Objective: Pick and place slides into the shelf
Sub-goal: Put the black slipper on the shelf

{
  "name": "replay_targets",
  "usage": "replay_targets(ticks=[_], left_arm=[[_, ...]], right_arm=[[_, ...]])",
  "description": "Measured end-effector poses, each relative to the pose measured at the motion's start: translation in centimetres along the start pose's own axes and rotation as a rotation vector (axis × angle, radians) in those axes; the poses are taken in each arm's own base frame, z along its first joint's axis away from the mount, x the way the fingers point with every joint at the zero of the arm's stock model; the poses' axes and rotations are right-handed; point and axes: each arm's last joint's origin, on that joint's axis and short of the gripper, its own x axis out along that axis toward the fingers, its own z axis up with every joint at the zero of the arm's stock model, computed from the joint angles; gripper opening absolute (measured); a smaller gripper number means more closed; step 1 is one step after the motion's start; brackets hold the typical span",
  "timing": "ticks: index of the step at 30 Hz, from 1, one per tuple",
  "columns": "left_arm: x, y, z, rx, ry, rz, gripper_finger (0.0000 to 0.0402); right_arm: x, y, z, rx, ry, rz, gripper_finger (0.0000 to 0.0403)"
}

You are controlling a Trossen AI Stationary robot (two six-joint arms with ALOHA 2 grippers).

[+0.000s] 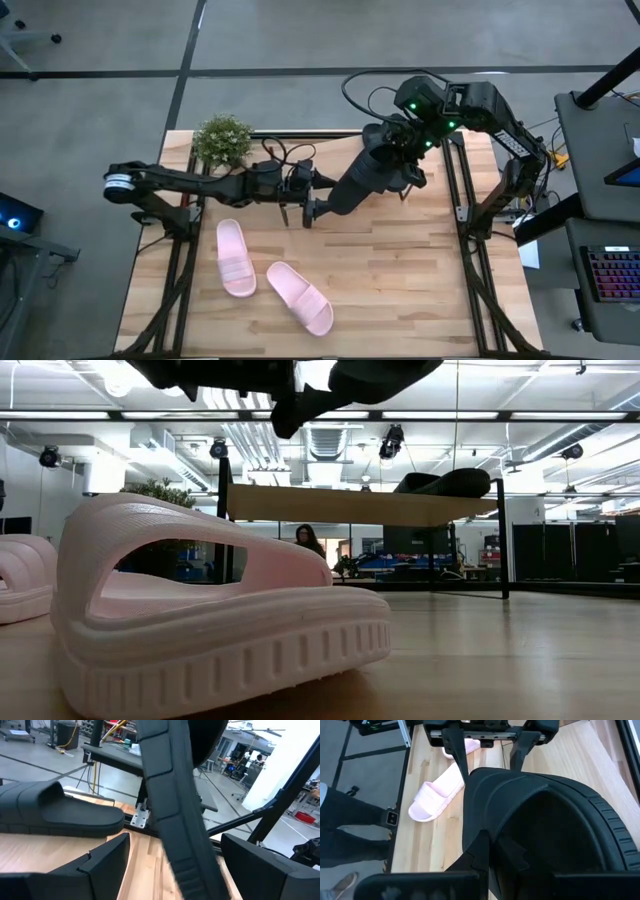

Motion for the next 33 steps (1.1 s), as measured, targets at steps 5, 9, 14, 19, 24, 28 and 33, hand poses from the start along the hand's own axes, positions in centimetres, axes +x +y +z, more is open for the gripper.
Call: replay_targets(ticks=[5, 9, 14, 19, 24, 28, 33], left_arm=[[0.14, -0.01, 0.06, 0.001, -0.002, -0.001, 0.0297], [0.13, 0.02, -0.06, 0.000, 0.005, 0.001, 0.0294], [0.13, 0.02, -0.05, 0.008, 0.004, 0.001, 0.0267], [0.12, 0.04, -0.07, 0.009, 0.004, 0.001, 0.0226], [0.12, 0.04, -0.09, 0.018, 0.006, -0.002, 0.0184], [0.11, 0.04, -0.11, 0.032, 0.006, -0.001, 0.0152], [0.11, 0.15, -0.09, 0.024, 0.004, 0.012, 0.0102]], right_arm=[[0.00, 0.00, 0.00, -0.010, 0.000, 0.000, 0.0009], [0.00, 0.00, 0.00, -0.014, 0.000, 0.000, 0.0009], [0.00, 0.00, 0.00, -0.015, 0.000, 0.000, 0.0009], [0.00, 0.00, 0.00, -0.016, 0.000, 0.000, 0.0009], [0.00, -0.01, 0.00, -0.016, 0.000, -0.001, 0.0009], [0.01, -0.02, 0.01, -0.017, 0.000, -0.001, 0.0009], [0.01, -0.02, 0.03, -0.018, -0.002, -0.001, 0.0009]])
